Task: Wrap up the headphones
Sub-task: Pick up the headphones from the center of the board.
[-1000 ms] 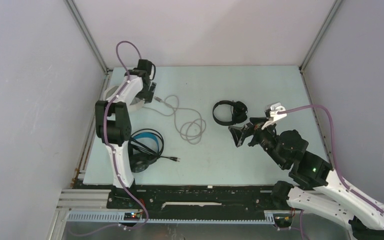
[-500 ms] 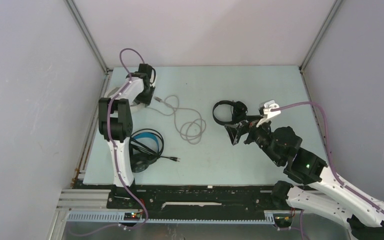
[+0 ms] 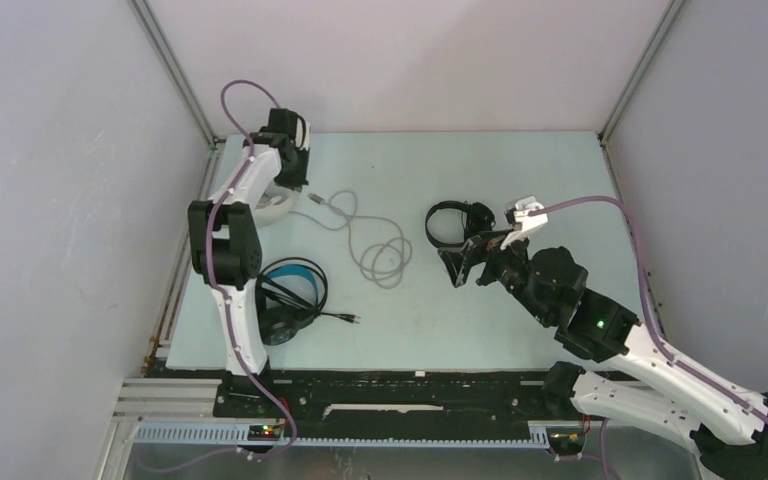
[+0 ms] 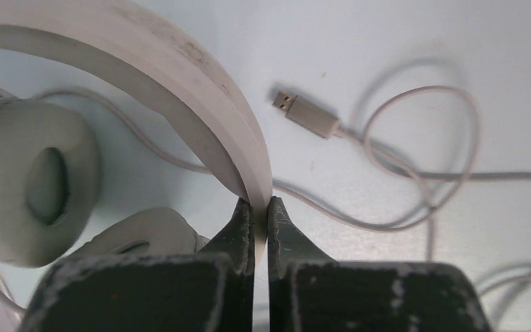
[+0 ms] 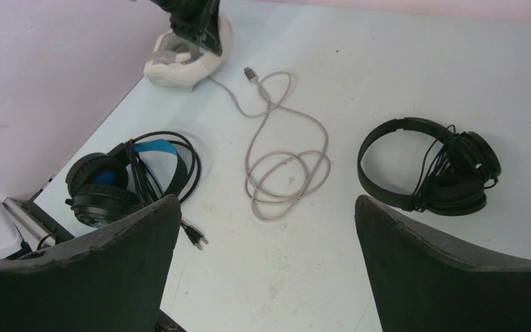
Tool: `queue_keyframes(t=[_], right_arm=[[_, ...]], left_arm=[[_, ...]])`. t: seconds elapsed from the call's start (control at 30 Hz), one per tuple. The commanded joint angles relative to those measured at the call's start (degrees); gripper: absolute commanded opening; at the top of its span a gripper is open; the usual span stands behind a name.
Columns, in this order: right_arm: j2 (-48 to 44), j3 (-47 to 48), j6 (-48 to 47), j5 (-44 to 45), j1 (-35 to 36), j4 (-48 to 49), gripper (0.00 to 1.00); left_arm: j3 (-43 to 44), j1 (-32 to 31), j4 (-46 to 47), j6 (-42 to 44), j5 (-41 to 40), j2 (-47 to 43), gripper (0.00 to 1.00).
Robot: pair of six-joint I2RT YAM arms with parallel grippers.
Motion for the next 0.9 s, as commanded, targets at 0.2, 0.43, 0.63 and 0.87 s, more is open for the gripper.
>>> queue_keyframes(t=[0.2, 0.43, 0.63, 0.87], right_arm=[[11.2, 1.8, 3.4, -0.6, -0.2, 16.7, 0.98], [21.1, 3.9, -4.6, -2.7, -0.7, 32.2, 0.98], [26.9, 5.2, -5.8, -5.9, -3.0, 46.0, 0.99], [30.2, 8.9, -4.3, -8.4, -4.1, 51.4, 0.91]], left_arm=[[-1.8, -0.1, 14.7, -20.9, 16.4, -20.2, 0.0], [-13.0, -2.1, 28.8, -36.5, 25.0, -31.3, 0.0], [-19.8, -7.1, 36.9, -44.7, 29.8, -38.9, 0.0], [-25.8, -13.1, 42.0, -49.4, 29.5, -45.8, 0.0]])
